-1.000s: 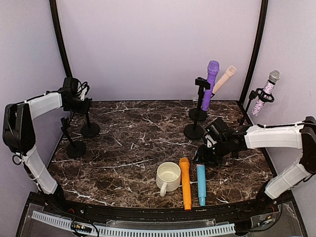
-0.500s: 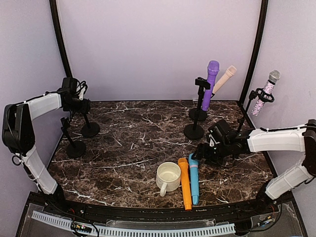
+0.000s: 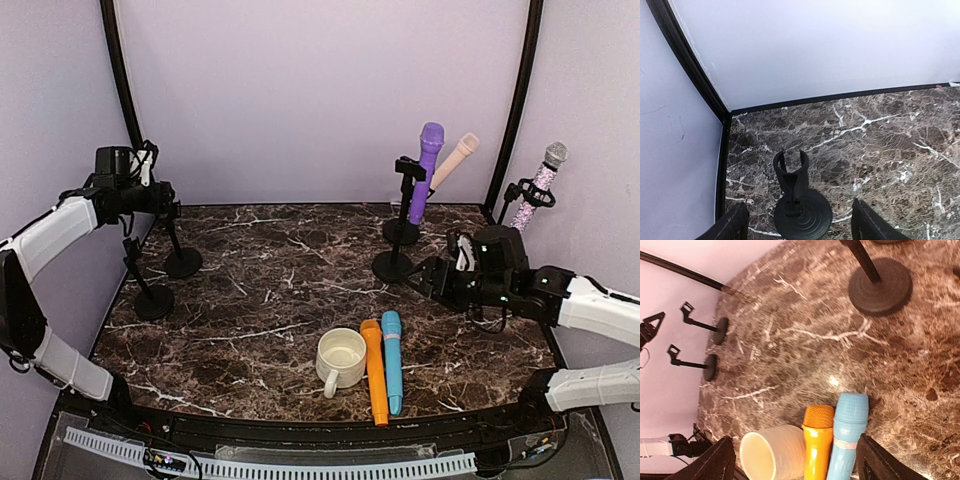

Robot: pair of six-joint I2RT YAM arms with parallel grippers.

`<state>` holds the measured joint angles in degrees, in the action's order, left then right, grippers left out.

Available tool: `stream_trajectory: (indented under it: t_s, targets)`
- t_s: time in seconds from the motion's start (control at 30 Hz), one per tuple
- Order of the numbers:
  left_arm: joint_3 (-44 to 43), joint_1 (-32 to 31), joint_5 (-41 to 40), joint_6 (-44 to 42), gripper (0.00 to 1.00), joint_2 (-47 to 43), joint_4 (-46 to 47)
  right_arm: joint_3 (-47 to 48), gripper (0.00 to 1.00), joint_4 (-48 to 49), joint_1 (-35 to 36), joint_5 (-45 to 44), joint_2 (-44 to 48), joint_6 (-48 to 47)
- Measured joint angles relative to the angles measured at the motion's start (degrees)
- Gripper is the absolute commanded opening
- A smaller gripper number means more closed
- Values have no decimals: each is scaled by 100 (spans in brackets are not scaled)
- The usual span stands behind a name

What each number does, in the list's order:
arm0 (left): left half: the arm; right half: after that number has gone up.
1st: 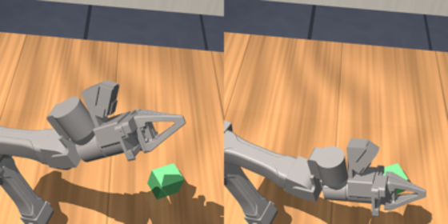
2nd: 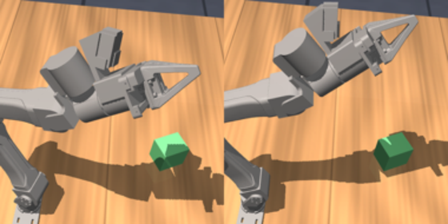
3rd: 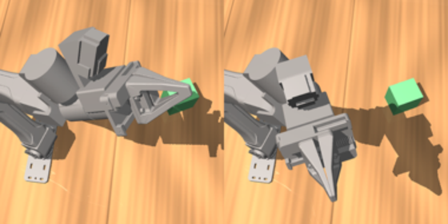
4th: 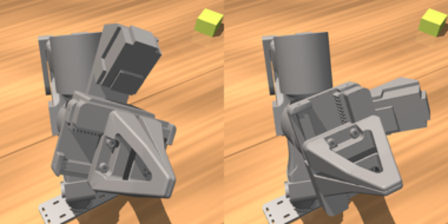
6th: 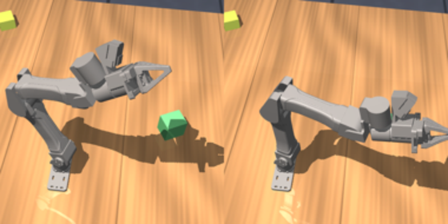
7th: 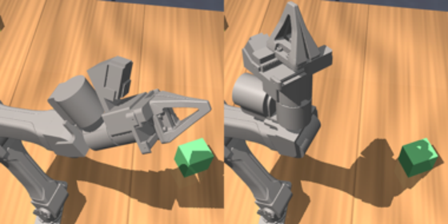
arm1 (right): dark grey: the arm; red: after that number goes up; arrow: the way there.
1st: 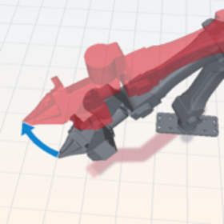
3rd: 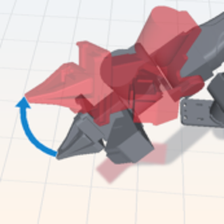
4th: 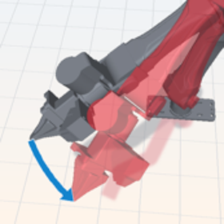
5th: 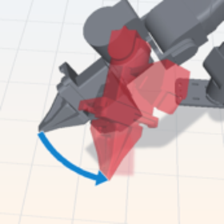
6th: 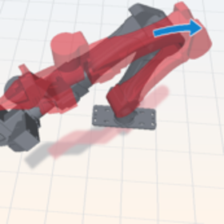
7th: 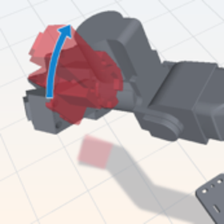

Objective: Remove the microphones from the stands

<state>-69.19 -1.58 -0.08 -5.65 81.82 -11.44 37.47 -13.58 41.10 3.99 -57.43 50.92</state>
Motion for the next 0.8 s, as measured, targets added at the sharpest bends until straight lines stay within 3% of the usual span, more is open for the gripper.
stream_trajectory:
  t_s: [0.17,0.33,0.63,0.8]
  targets:
    - [313,-142,398,48,73,-734,243,273,94,-55,22,-376,713,-411]
    - [592,-450,719,39,73,-1198,431,1467,97,-531,-94,-728,337,-1113]
    - [723,-570,1047,4,73,-1215,581,2627,97,-326,-1954,835,-745,-2330]
    - [748,-581,1095,-20,73,-1217,590,3209,95,-170,-2277,1700,-1373,-2885]
